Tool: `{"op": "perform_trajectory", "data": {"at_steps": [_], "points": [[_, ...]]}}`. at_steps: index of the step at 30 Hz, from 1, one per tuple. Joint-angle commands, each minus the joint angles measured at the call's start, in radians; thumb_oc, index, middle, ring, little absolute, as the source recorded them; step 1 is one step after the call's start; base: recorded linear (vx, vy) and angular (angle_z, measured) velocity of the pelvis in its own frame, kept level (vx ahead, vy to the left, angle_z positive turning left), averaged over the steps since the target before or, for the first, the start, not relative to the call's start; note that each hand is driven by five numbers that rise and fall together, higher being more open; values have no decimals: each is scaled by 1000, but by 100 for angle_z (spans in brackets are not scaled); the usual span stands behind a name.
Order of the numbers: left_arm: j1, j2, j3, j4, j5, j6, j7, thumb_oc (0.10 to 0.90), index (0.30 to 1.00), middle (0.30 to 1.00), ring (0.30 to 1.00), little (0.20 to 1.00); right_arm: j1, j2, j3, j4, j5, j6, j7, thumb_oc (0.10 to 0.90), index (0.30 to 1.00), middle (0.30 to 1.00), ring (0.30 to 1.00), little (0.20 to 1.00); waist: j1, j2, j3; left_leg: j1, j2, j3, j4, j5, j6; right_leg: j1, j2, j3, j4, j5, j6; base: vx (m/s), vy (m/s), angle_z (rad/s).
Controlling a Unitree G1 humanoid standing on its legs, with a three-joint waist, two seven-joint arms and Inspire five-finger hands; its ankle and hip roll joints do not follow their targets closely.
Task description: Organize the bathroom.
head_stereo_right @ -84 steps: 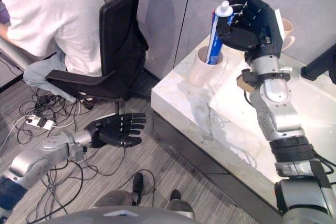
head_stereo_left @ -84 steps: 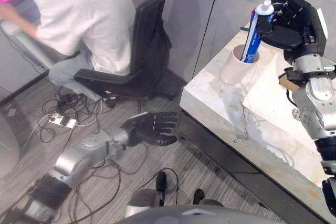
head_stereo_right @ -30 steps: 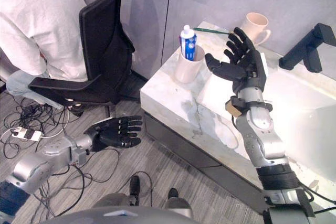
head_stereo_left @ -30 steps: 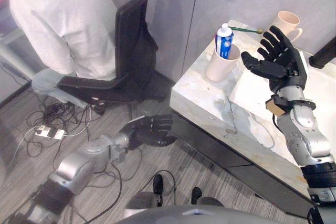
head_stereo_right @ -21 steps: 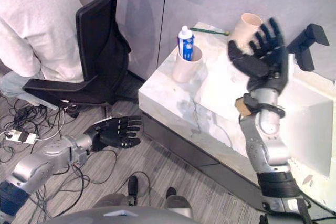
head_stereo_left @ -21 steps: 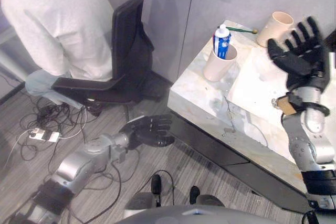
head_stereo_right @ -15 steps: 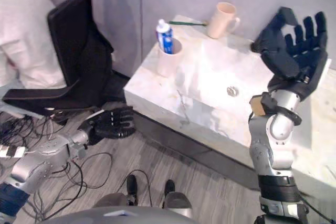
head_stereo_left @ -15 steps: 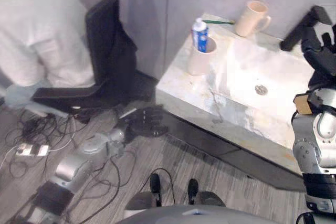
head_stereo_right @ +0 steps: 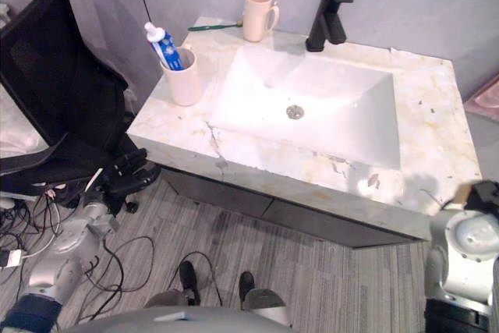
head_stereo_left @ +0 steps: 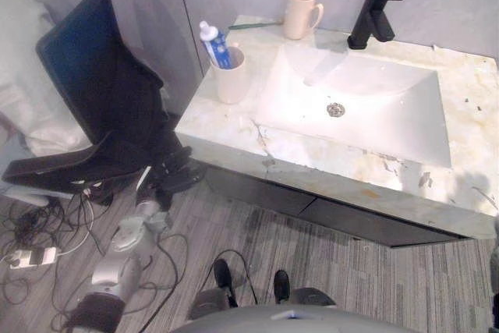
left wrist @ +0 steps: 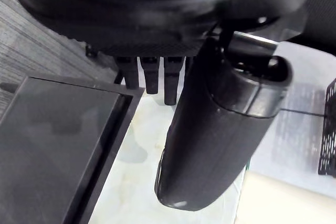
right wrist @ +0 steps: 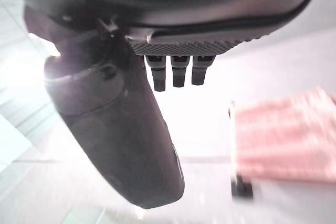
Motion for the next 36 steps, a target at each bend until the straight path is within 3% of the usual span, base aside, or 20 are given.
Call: {"op": "perform_trajectory", "data": {"at_steps": [1,2,3,4,6,9,13,15,17,18,20,24,25,26,28,30,32,33,34,36], "points": [[-96,13,86,-28,-36,-159,127,800,900,900,900,900,-41,-89,-104,-42,-180,19,-234,800,900,900,900,900,-40,-94,-53,-46,-39,25,336,-222,19,18,-16,46,25,-10,47,-202,43,1],[-96,12,89,-25,-37,-160,130,800,900,900,900,900,-40,-89,-106,-42,-180,27,-241,800,900,900,900,900,-41,-95,-53,-49,-39,26,342,-221,21,12,-17,46,26,-5,46,-81,46,-25],[-96,3,111,11,-31,-176,153,800,900,900,900,900,-28,-93,-131,-23,-177,124,-314,800,900,900,900,900,-49,-100,-59,-31,-43,16,409,-261,29,4,-25,51,26,2,48,-168,146,-33],[-99,0,139,85,22,-205,164,800,900,900,900,900,-4,-100,-172,54,-159,214,-326,800,900,900,900,900,-66,-88,-76,19,-45,-7,404,-277,28,-25,-22,57,36,8,52,-161,207,-27],[-91,-10,163,132,4,-216,177,800,900,900,900,900,22,-98,-193,97,-154,235,-298,800,900,900,900,900,-77,-68,-90,73,-52,-46,351,-278,21,-44,-9,72,40,9,56,-118,219,-6],[-85,-29,185,214,73,-280,239,800,900,900,900,900,56,-73,-183,137,-227,292,-246,800,900,900,900,900,-102,-36,-101,156,-68,-64,158,-297,31,-91,-5,84,48,23,80,-124,288,-15],[-82,-54,197,291,117,-327,316,800,900,900,900,900,108,16,-80,250,-298,251,33,800,900,900,900,900,-126,-15,-78,192,-90,-61,-19,-239,47,-174,-30,80,68,68,125,-207,292,0],[-68,-57,206,286,133,-314,354,800,900,900,900,900,142,47,-10,281,-395,353,238,800,900,900,900,900,-128,-15,-64,176,-102,-73,-35,-225,53,-193,-35,86,68,82,135,-207,213,0],[-19,-54,258,272,191,-286,371,800,900,900,900,900,220,46,135,320,-673,510,477,800,900,900,900,900,-116,-29,-48,163,-109,-69,-35,-224,63,-226,-67,44,64,112,157,-205,136,2],[-14,-53,265,270,194,-278,369,800,900,900,900,900,224,44,144,322,-682,506,497,800,900,900,900,900,-116,-33,-49,159,-111,-68,-35,-218,63,-231,-70,42,62,118,157,-190,63,6],[36,-58,316,304,156,-224,297,800,900,900,900,900,251,29,248,353,-645,486,647,800,900,900,900,900,-76,-51,-45,153,-105,-43,-35,-213,61,-237,-100,-30,87,122,159,-151,0,2],[43,-55,322,377,119,-222,237,800,900,900,900,900,222,5,338,404,-614,509,777,800,900,900,900,900,-39,-64,-40,149,-93,-17,-35,-203,61,-225,-121,-97,136,109,158,-112,-15,-5],[37,-50,306,427,130,-180,192,800,900,900,900,900,188,-3,409,464,-594,512,939,800,900,900,900,900,-9,-64,-42,140,-77,-6,-35,-189,61,-196,-121,-127,188,69,152,-114,-48,-18],[27,-42,290,454,145,-170,182,800,900,900,900,900,173,-11,436,481,-548,527,988,800,900,900,900,900,0,-64,-43,134,-72,-6,-35,-181,62,-183,-118,-130,204,54,148,-141,-57,-19],[6,-31,240,511,167,-133,170,800,900,900,900,900,128,4,499,541,-412,502,1028,800,900,900,900,900,20,-62,-51,116,-62,-13,-35,-161,61,-141,-96,-122,214,1,136,-72,-43,14],[-21,-34,205,565,171,-129,162,800,900,900,900,900,91,28,540,587,-338,509,1048,800,900,900,900,900,32,-69,-61,106,-68,-17,-35,-161,57,-108,-87,-127,164,-11,130,-21,-52,12],[-57,-44,160,657,206,-95,134,800,900,900,900,900,50,76,616,652,-263,575,1090,800,900,900,900,900,43,-79,-74,102,-80,-34,-35,-160,55,-72,-72,-114,89,-2,124,6,-64,1],[-60,-45,146,671,217,-76,120,800,900,900,900,900,45,93,635,676,-225,574,1095,800,900,900,900,900,46,-79,-77,108,-82,-39,-35,-162,56,-60,-69,-114,79,-4,121,33,-39,6],[-59,-54,117,710,265,-80,93,800,900,900,900,900,31,142,660,739,-102,575,1095,800,900,900,900,900,52,-77,-85,114,-87,-46,-35,-164,55,-43,-61,-110,58,-4,115,22,-27,12],[-62,-61,88,745,277,-78,83,800,900,900,900,900,20,182,670,816,-41,566,1072,800,900,900,900,900,54,-73,-95,111,-90,-51,-35,-162,55,-39,-57,-107,49,-3,112,15,-9,9]]}}
